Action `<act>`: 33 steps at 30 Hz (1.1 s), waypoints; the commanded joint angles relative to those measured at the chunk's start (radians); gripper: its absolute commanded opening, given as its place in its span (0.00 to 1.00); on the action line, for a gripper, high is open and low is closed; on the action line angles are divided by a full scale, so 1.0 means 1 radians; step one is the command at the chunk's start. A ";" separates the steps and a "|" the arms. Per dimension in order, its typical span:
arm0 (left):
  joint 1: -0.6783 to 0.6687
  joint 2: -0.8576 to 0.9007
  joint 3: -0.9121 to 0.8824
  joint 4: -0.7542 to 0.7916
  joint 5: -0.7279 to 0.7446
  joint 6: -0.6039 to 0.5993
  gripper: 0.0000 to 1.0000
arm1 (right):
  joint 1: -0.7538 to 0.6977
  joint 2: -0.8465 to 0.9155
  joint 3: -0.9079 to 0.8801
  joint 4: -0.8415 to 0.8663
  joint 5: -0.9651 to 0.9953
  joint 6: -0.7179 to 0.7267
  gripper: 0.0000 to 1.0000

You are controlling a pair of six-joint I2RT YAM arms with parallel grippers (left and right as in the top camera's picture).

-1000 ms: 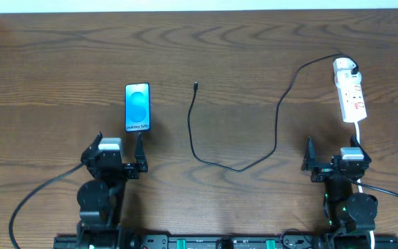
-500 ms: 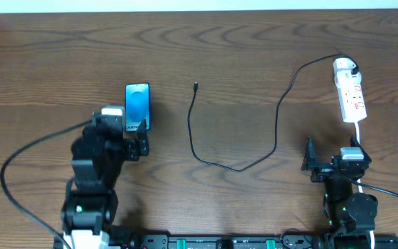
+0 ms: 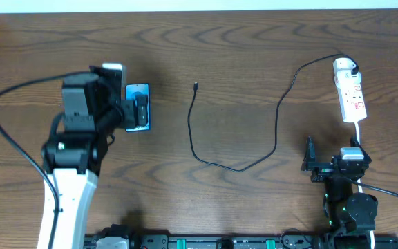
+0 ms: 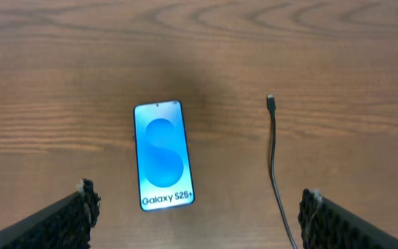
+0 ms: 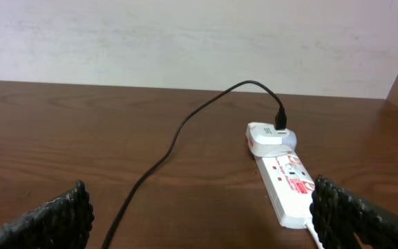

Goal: Plug charger to phone and switch on socket
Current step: 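Move the left gripper forward over the Galaxy S25+ phone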

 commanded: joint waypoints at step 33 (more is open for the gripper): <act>0.006 0.617 0.516 -0.466 -0.041 -0.106 0.94 | 0.005 -0.006 -0.002 -0.003 0.002 -0.012 0.99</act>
